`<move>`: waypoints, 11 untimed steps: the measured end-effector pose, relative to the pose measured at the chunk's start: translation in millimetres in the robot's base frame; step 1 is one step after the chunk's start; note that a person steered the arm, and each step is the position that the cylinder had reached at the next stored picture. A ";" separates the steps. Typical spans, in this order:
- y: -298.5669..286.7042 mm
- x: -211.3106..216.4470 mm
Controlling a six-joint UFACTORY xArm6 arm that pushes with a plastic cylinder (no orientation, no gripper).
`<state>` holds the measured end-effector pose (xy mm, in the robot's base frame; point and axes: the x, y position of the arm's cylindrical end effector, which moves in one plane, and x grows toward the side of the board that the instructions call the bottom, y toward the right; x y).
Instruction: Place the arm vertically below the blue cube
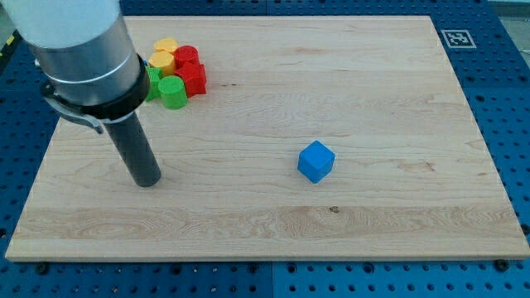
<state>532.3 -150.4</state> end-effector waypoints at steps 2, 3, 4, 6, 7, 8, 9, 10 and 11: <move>51.5 45.4; 117.3 58.8; 147.8 64.6; 162.9 64.6; 167.9 64.6; 172.7 64.6; 177.5 64.6; 182.6 64.6; 185.6 64.6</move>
